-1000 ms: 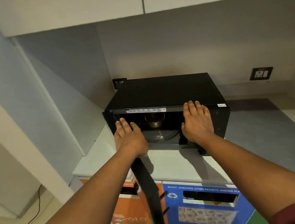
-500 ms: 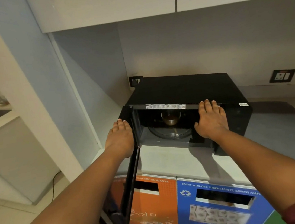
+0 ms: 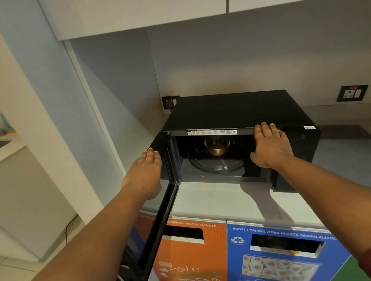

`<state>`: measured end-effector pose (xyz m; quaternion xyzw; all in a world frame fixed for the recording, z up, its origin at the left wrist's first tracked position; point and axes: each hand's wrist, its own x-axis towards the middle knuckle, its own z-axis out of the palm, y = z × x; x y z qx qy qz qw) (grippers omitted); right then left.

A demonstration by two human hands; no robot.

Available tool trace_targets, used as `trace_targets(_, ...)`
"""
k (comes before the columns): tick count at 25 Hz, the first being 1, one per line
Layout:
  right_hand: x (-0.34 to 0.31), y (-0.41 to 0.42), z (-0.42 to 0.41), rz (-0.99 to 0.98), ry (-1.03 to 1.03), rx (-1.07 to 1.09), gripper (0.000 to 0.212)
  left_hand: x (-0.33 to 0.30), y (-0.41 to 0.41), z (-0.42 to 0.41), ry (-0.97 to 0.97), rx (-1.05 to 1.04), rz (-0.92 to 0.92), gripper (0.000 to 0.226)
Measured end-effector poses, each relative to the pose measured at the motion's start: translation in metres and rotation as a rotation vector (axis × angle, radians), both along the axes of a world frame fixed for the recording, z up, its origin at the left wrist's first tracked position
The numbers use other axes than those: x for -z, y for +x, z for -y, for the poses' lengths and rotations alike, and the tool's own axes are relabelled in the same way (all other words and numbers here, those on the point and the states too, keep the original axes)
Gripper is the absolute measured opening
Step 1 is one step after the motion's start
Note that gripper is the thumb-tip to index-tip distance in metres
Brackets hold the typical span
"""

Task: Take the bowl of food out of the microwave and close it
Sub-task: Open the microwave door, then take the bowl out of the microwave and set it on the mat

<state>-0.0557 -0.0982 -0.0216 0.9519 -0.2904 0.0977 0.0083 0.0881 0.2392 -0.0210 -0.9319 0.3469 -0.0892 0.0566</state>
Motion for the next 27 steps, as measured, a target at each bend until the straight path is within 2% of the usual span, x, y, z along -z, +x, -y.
trace_targets(5,0.003,-0.002,0.000,0.007,-0.031,-0.029,0.095,0.001,-0.003,0.001,0.018,-0.002,0.051,0.083)
trace_targets(8,0.002,-0.005,0.002,0.018,0.012,-0.054,0.092,-0.002,-0.013,0.006,-0.031,0.041,0.155,0.076)
trace_targets(10,0.007,-0.008,0.002,0.101,0.032,-0.089,0.087,0.000,-0.029,0.019,-0.169,0.049,0.244,0.069)
trace_targets(13,0.026,-0.011,-0.008,0.268,0.017,-0.210,0.075,0.011,-0.048,0.049,-0.439,0.073,0.242,0.055)
trace_targets(16,0.054,-0.011,-0.012,0.335,0.134,-0.294,0.066,0.033,-0.059,0.078,-0.599,0.145,0.105,0.052)
trace_targets(19,0.082,-0.003,-0.006,0.395,0.305,-0.309,0.063,0.062,-0.054,0.107,-0.763,0.149,-0.107,0.051)
trace_targets(24,0.114,0.032,0.003,0.613,0.838,-0.221,0.058,0.102,-0.021,0.167,-1.185,-0.010,-0.576,0.051)
trace_targets(27,0.132,0.078,0.015,0.830,1.099,-0.139,0.052,0.131,0.028,0.210,-1.428,-0.051,-0.727,0.050)
